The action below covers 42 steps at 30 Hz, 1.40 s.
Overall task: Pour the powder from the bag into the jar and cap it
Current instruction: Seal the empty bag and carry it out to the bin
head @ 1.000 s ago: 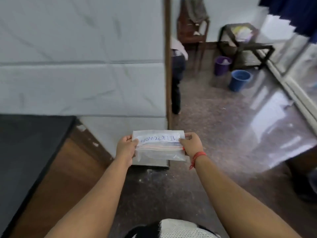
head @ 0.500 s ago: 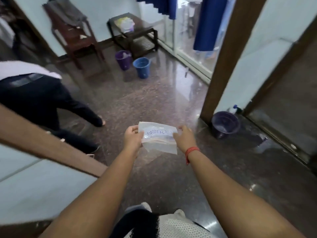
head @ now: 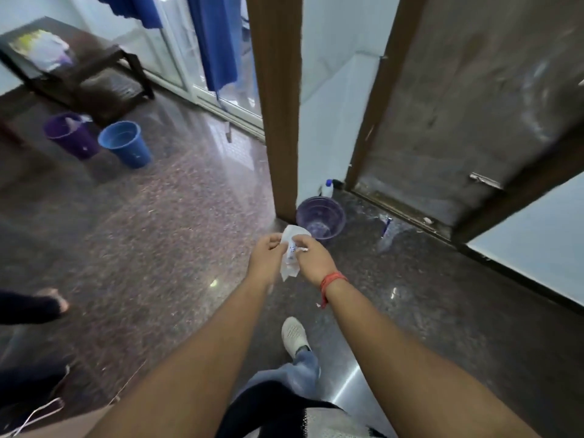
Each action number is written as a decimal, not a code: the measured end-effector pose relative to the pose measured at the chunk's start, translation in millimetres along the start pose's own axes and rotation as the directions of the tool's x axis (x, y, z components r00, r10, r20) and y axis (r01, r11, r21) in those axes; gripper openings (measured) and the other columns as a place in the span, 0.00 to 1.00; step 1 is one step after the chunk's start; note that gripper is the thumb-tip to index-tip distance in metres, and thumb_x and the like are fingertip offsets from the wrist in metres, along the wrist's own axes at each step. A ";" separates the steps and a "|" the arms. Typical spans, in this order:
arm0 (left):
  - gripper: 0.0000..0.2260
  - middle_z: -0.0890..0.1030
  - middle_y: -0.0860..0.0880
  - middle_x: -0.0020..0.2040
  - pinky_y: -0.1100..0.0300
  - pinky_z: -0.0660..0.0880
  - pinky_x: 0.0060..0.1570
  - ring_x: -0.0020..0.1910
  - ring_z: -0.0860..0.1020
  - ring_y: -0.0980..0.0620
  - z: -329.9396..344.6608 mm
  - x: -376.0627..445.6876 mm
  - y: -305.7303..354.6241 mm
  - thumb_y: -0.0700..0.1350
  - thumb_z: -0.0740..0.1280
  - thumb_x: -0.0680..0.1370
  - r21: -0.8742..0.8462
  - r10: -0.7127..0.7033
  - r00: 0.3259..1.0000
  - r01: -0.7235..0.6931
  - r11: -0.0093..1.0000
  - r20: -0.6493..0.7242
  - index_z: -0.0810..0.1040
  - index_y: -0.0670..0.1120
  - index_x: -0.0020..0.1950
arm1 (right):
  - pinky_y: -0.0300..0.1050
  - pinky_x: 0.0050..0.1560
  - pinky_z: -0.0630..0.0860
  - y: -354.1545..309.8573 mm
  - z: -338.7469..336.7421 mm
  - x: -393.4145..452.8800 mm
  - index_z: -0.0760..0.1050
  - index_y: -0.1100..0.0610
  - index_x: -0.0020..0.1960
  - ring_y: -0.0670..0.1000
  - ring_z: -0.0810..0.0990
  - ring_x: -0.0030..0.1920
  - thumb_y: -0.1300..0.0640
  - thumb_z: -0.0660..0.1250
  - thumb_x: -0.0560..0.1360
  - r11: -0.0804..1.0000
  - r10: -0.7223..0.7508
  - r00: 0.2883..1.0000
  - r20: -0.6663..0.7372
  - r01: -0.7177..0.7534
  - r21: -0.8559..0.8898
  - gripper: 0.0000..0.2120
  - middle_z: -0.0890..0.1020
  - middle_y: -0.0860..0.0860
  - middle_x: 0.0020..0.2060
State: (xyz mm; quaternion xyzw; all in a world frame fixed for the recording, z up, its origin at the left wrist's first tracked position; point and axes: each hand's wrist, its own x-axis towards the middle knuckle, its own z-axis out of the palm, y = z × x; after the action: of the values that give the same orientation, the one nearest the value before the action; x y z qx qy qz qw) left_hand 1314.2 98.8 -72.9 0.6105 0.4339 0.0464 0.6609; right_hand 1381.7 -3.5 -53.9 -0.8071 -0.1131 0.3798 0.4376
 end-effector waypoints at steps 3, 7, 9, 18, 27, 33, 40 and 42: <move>0.09 0.86 0.43 0.53 0.41 0.83 0.55 0.53 0.85 0.42 36.6 49.4 19.7 0.41 0.66 0.81 0.042 -0.026 0.996 0.023 0.999 0.083 0.82 0.46 0.59 | 0.54 0.66 0.74 0.8 -28.4 49.4 0.77 0.50 0.60 0.56 0.79 0.60 0.62 0.60 0.75 0.996 0.048 0.998 -0.040 -0.044 0.084 0.17 0.79 0.55 0.63; 0.09 0.86 0.43 0.54 0.43 0.81 0.56 0.55 0.85 0.42 74.6 110.9 41.3 0.40 0.65 0.82 0.090 -0.071 0.988 0.058 0.994 0.138 0.82 0.44 0.60 | 0.49 0.63 0.74 -0.7 -64.1 106.6 0.77 0.53 0.57 0.53 0.78 0.56 0.67 0.59 0.78 0.977 0.104 0.992 -0.070 -0.089 0.193 0.15 0.80 0.54 0.57; 0.09 0.86 0.42 0.54 0.43 0.81 0.56 0.55 0.85 0.41 91.5 141.2 50.5 0.39 0.65 0.82 0.108 -0.091 0.983 0.075 0.991 0.158 0.82 0.44 0.60 | 0.49 0.63 0.75 3.1 -76.2 138.4 0.77 0.51 0.56 0.53 0.79 0.56 0.68 0.59 0.78 0.967 0.146 0.987 -0.069 -0.128 0.220 0.16 0.81 0.56 0.61; 0.13 0.85 0.41 0.57 0.41 0.80 0.61 0.55 0.84 0.42 163.0 287.6 61.5 0.51 0.61 0.85 0.083 -0.316 0.936 0.307 0.948 0.152 0.81 0.47 0.62 | 0.42 0.51 0.75 32.9 -105.5 297.6 0.77 0.51 0.64 0.52 0.81 0.55 0.61 0.58 0.80 0.954 0.216 0.976 -0.034 -0.203 0.220 0.16 0.82 0.49 0.53; 0.20 0.81 0.50 0.45 0.61 0.73 0.49 0.48 0.80 0.56 247.5 447.2 -10.8 0.56 0.52 0.87 -0.004 -0.461 0.873 0.468 0.884 0.159 0.79 0.46 0.55 | 0.39 0.46 0.73 137.4 -107.5 478.6 0.77 0.50 0.60 0.53 0.82 0.54 0.53 0.56 0.84 0.929 0.258 0.966 0.004 -0.249 0.273 0.12 0.83 0.52 0.54; 0.24 0.87 0.47 0.55 0.58 0.77 0.55 0.49 0.84 0.58 282.5 533.7 -79.9 0.59 0.51 0.87 0.056 -0.509 0.845 0.507 0.860 0.165 0.81 0.45 0.60 | 0.45 0.57 0.79 209.3 -95.8 559.2 0.74 0.48 0.66 0.52 0.80 0.59 0.56 0.57 0.84 0.902 0.330 0.944 0.025 -0.323 0.288 0.14 0.82 0.51 0.59; 0.31 0.75 0.46 0.75 0.48 0.66 0.76 0.73 0.73 0.48 293.3 591.2 -137.3 0.65 0.51 0.84 0.189 -0.515 0.849 0.489 0.851 0.120 0.73 0.46 0.77 | 0.48 0.68 0.69 257.5 -83.4 616.3 0.62 0.51 0.78 0.57 0.71 0.71 0.60 0.53 0.83 0.904 0.361 0.931 0.058 -0.364 0.224 0.24 0.71 0.56 0.73; 0.31 0.75 0.44 0.75 0.48 0.65 0.77 0.75 0.72 0.45 293.9 593.3 -142.7 0.65 0.52 0.84 0.196 -0.518 0.850 0.494 0.847 0.097 0.72 0.45 0.77 | 0.53 0.72 0.67 263.0 -78.2 620.7 0.61 0.51 0.79 0.58 0.69 0.72 0.61 0.54 0.83 0.913 0.355 0.934 0.051 -0.358 0.198 0.25 0.69 0.57 0.74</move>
State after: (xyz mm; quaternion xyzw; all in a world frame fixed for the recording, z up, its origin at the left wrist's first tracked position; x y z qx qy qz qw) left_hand 1799.9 188.5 -536.4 0.5281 0.5325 -0.2105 0.6271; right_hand 1823.7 112.0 -555.8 -0.7625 0.0722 0.4683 0.4405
